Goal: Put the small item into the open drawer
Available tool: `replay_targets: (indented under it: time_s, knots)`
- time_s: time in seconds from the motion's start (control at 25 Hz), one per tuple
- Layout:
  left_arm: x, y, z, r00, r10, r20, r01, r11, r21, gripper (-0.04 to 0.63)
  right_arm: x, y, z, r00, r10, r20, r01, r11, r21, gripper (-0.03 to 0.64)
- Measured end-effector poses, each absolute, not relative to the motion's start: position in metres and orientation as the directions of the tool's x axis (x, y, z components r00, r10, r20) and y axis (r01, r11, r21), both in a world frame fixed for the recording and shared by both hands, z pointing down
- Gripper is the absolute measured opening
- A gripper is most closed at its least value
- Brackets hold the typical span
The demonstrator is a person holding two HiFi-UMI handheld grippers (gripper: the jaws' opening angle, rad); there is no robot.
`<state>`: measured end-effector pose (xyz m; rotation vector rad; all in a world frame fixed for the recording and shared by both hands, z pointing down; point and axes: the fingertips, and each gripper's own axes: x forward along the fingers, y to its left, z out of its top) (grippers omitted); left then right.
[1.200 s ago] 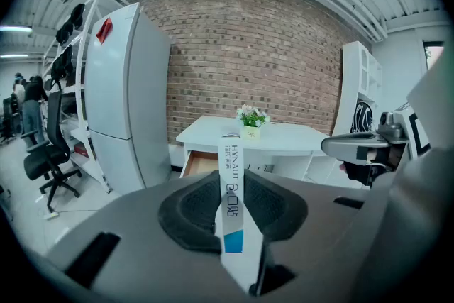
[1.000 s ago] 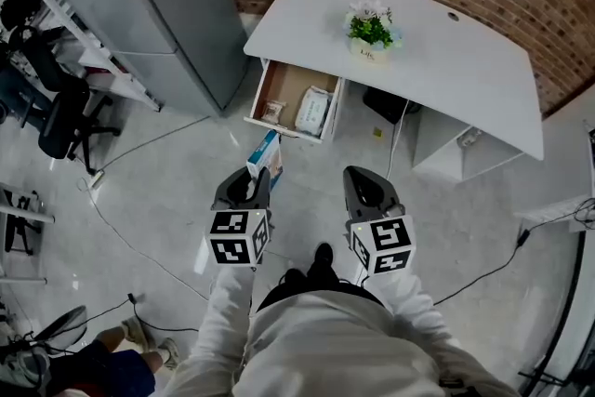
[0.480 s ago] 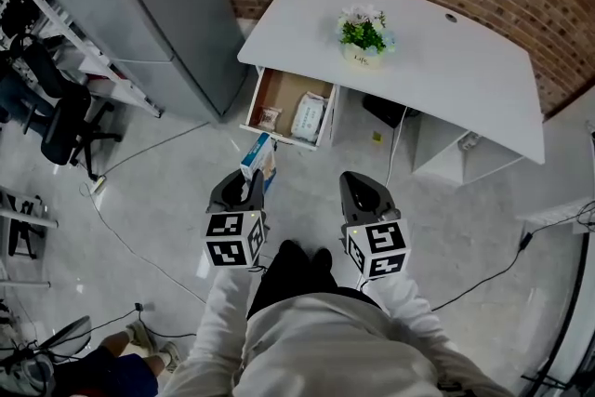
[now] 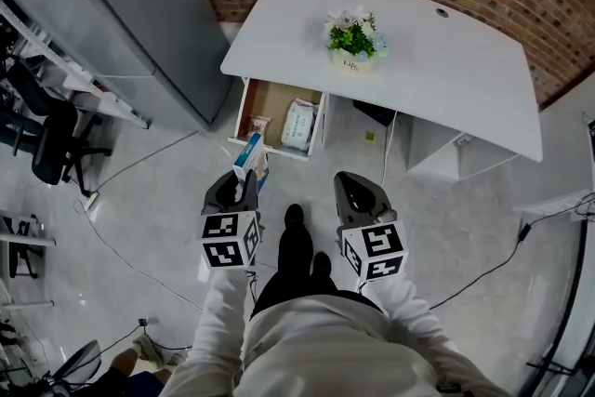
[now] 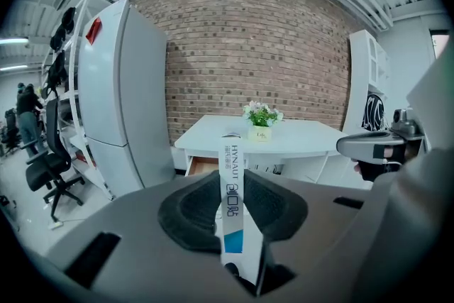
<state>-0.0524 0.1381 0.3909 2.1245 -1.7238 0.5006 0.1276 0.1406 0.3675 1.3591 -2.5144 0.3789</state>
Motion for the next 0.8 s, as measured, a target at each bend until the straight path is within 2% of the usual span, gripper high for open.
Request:
replay_targets:
  time_s: [0.8]
  knots:
    - [-0.099, -0.019, 0.45, 0.282, -0.78, 0.559, -0.958, -0.257, 0.126, 0.098, 0.078, -0.012, 0.389, -0.438, -0.806, 0.398, -0.892, 0.445, -0.08, 0.026]
